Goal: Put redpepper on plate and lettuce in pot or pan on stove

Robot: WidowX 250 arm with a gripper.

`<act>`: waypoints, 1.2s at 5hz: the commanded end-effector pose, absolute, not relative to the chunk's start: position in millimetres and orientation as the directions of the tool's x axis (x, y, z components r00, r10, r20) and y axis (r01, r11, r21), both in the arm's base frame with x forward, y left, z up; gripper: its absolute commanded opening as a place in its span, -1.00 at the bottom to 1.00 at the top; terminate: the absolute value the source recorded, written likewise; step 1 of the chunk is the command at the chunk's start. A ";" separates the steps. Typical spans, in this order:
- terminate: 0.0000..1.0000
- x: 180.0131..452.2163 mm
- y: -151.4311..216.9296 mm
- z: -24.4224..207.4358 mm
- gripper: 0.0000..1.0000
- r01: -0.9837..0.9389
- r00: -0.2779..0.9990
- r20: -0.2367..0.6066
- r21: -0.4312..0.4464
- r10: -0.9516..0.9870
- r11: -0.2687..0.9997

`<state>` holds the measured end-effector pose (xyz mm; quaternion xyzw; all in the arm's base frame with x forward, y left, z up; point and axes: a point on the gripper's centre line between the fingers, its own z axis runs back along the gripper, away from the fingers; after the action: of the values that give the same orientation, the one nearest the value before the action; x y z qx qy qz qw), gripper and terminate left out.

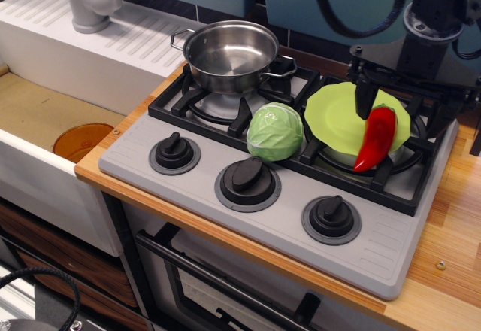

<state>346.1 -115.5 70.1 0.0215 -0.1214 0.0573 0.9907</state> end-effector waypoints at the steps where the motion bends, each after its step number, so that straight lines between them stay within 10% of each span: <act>1: -1.00 346.5 -124.3 111.6 1.00 -0.111 0.966 0.238 0.018 0.103 0.994; 6: -1.00 330.7 -100.9 135.6 1.00 -0.067 0.979 0.197 0.050 0.055 0.997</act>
<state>326.2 -99.5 107.1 0.0437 -0.0604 0.0255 0.9969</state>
